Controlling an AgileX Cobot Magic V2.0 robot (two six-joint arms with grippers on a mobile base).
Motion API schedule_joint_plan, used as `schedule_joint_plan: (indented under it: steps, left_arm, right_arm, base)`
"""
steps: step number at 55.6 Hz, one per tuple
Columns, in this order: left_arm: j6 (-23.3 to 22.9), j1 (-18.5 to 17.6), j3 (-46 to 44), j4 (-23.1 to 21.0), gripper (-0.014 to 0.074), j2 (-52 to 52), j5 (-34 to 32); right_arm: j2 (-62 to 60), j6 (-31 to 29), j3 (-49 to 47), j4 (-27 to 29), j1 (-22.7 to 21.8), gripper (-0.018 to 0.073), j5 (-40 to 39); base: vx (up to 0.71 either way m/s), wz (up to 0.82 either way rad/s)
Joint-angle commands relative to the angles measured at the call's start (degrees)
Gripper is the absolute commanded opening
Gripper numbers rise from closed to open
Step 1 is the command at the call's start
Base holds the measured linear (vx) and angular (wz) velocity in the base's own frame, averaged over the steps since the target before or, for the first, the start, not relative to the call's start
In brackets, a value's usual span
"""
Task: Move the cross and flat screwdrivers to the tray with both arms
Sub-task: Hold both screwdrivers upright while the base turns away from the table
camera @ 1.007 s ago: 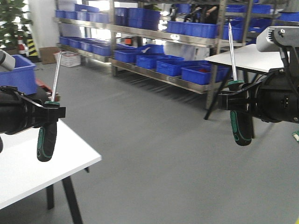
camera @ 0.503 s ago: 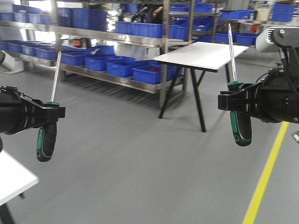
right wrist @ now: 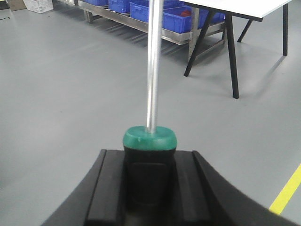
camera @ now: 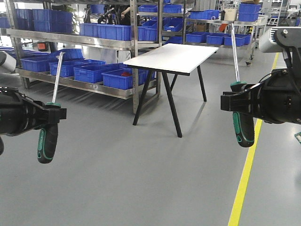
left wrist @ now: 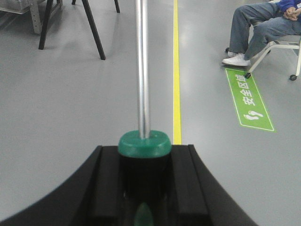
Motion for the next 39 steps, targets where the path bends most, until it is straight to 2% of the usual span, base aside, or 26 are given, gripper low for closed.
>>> schedule_joint_plan:
  steps: [1, 39]
  left_arm:
    - [-0.5, -0.2, -1.7, -2.0, 0.0003, -2.1, -4.0]
    - [-0.5, -0.2, -1.7, -2.0, 0.0003, -2.1, -4.0]
  right_arm:
    - [-1.7, -0.2, -2.2, -0.3, -0.2, -0.0008, -5.6]
    - [-1.7, -0.2, -2.2, -0.3, -0.2, -0.0008, -5.6]
  base:
    - [0.36, -0.05]
    - [0.47, 0.01]
